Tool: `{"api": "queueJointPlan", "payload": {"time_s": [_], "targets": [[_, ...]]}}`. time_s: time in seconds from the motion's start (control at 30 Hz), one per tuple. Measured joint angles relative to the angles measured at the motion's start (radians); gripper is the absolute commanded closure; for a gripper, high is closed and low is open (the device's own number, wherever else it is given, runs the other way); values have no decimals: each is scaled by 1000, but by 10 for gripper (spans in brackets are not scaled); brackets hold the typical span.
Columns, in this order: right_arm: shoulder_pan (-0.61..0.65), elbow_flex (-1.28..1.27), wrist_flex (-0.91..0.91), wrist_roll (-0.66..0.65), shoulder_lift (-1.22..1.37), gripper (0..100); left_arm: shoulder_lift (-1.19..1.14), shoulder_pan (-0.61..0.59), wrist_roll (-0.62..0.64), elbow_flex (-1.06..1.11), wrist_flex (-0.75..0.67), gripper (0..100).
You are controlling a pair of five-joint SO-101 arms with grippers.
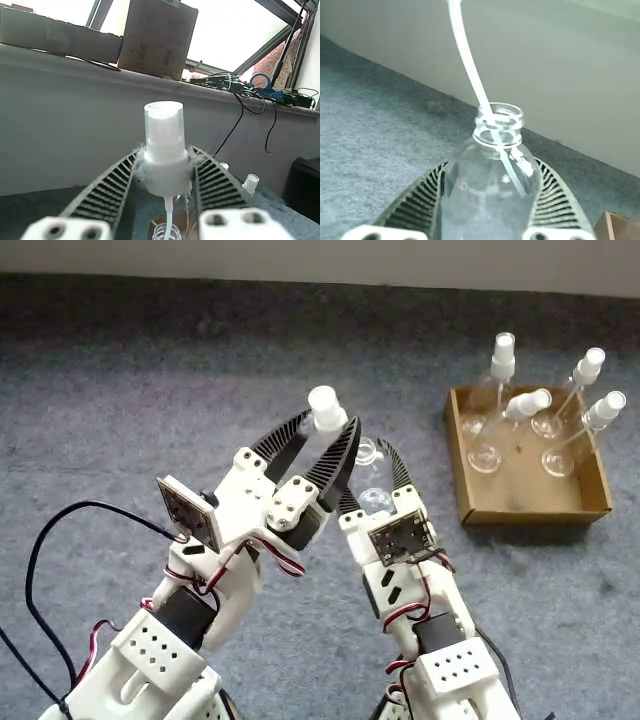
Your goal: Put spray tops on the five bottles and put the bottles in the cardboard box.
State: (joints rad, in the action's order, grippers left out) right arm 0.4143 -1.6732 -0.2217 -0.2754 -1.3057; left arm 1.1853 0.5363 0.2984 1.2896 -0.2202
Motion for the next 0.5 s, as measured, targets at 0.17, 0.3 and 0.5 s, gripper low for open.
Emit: {"api": "queueJointPlan", "payload": {"time_s": [0.17,0.3,0.5], "targets": [[0,0,0,8,0,886,0,20,8,0,0,991],[0,0,0,-8,0,886,-51,28,8,-5,0,991],[-2,0,0,-71,0,886,-249,29,8,-74,2,991]]}}
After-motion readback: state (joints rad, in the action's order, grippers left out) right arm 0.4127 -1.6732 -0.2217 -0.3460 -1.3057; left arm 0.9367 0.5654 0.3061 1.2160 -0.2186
